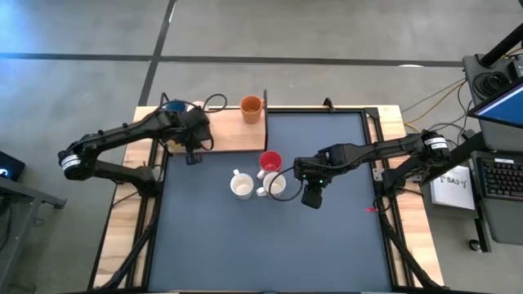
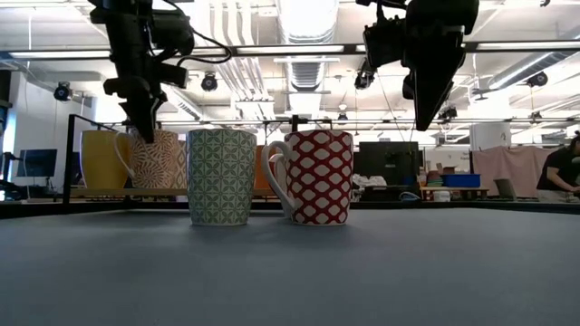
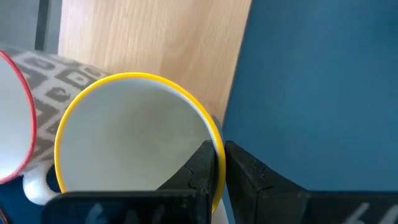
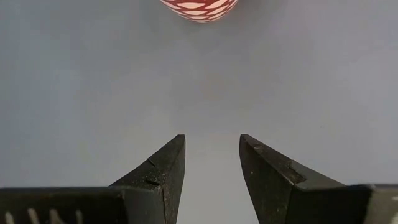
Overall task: Place coffee mugs
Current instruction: Put the brown patterned mug on the shelf, then put the green patterned mug on the shelf
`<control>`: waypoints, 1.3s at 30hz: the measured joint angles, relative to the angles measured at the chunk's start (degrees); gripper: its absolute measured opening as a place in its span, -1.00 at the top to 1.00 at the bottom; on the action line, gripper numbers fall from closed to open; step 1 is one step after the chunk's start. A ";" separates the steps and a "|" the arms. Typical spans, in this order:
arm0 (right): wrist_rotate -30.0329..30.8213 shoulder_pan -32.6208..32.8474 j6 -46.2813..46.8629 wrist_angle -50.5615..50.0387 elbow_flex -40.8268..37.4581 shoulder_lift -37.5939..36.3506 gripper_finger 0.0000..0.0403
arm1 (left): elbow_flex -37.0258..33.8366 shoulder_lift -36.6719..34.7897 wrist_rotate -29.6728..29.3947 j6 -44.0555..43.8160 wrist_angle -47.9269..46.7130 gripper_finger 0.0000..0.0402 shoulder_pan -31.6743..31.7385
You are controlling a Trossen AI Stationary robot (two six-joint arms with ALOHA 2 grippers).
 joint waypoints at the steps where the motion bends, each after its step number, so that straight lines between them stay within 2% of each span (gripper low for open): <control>1: -0.02 0.00 0.00 -0.01 0.00 -0.01 0.30 | -0.18 0.00 -0.01 -0.31 0.03 0.93 0.00; 9: -0.02 0.00 -0.15 0.02 0.00 0.00 0.30 | -0.77 -0.12 -0.09 -0.93 0.92 0.91 0.00; 20: -0.02 0.00 -0.15 0.07 0.00 0.00 0.30 | -0.66 0.04 -0.25 -0.95 1.34 0.61 0.00; 28: -0.02 0.00 -0.04 0.11 0.00 0.00 0.30 | 1.57 -0.63 -1.16 -1.47 1.30 0.54 -0.09; 31: -0.02 0.00 -0.02 0.09 0.00 0.00 0.30 | 3.62 -0.71 1.83 -2.90 1.05 0.54 -0.24; 35: -0.02 0.00 -0.02 0.09 0.00 0.04 0.30 | 6.09 -0.69 9.83 -6.30 0.72 0.54 -1.13; 39: -0.02 0.00 0.00 0.07 0.00 0.04 0.30 | 5.92 -0.67 15.50 -11.53 2.95 0.54 -5.09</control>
